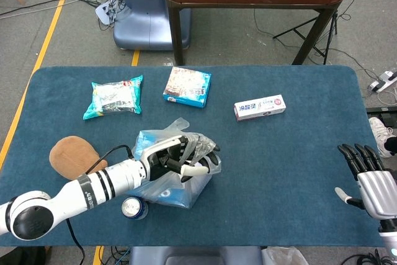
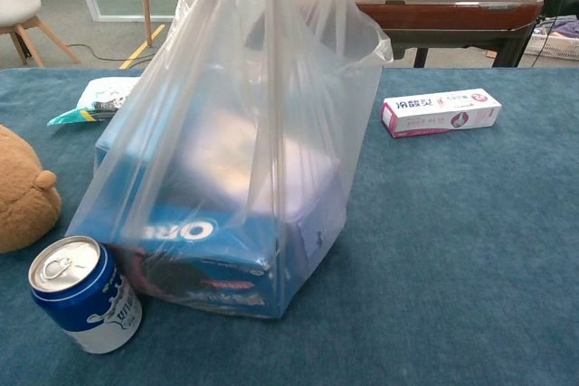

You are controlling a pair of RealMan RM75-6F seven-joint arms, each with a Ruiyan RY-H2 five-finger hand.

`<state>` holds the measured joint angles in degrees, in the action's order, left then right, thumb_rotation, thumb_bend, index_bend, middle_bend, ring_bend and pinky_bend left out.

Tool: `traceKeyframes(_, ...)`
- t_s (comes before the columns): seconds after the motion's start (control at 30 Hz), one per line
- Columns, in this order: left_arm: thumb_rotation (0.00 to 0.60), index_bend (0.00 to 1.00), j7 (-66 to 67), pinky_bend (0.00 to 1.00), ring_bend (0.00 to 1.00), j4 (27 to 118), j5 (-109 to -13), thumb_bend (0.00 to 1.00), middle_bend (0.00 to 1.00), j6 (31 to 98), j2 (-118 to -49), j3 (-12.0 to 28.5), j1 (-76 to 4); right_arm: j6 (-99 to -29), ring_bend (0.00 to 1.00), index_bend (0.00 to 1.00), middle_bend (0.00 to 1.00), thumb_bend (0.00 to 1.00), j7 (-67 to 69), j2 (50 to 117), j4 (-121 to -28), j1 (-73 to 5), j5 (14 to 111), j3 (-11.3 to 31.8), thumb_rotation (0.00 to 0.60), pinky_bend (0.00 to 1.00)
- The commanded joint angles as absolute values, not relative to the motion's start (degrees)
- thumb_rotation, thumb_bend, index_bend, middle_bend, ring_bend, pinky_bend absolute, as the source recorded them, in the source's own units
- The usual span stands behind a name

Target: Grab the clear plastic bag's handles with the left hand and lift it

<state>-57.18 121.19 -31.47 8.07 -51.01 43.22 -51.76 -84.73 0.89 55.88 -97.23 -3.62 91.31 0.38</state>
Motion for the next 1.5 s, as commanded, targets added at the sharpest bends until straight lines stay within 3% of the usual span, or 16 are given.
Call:
traceKeyframes(0.03, 0.6, 0.41, -56.71, 0.81, 0.5, 121.27, -31.34, 0.17, 0.48, 7.97, -50.89, 42.97, -52.04, -84.82, 0.0, 0.0, 0.1, 0.19, 0.99, 55.94, -97.15, -3.61, 91.35, 0.41, 0.6, 0.05)
traceKeyframes(0.4, 0.6, 0.59, -54.84, 1.0, 0.68, 120.59, -30.46, 0.17, 0.65, 7.95, -50.13, 41.15, -53.62, -84.82, 0.0, 0.0, 0.1, 0.19, 1.39, 56.16, -96.63, -3.55, 91.21, 0.42, 0.6, 0.05)
traceKeyframes(0.7, 0.6, 0.68, -52.46, 1.0, 0.82, 121.43, -29.44, 0.19, 0.79, 12.62, -47.79, 38.17, -55.51, -84.59, 0.0, 0.0, 0.1, 0.19, 1.6, 56.3, -96.42, -3.74, 91.18, 0.49, 0.6, 0.05)
traceKeyframes(0.93, 0.6, 0.71, -52.13, 1.0, 0.89, 122.76, -28.45, 0.26, 0.86, 15.85, -45.51, 38.39, -54.65, -84.72, 0.0, 0.0, 0.1, 0.19, 1.64, 56.28, -96.44, -3.69, 91.26, 0.47, 0.6, 0.05)
traceKeyframes(1.17, 0.6, 0.72, -53.77, 1.0, 0.91, 123.57, -28.25, 0.26, 0.87, 16.28, -42.28, 42.17, -51.2, -84.91, 0.0, 0.0, 0.1, 0.19, 1.6, 56.25, -96.5, -3.6, 91.31, 0.47, 0.6, 0.05)
traceKeyframes(1.5, 0.6, 0.72, -57.66, 1.0, 0.92, 123.99, -29.9, 0.26, 0.88, 17.42, -38.17, 51.17, -43.11, -85.17, 0.0, 0.0, 0.1, 0.19, 1.7, 56.2, -96.66, -3.5, 91.62, 0.39, 0.6, 0.05)
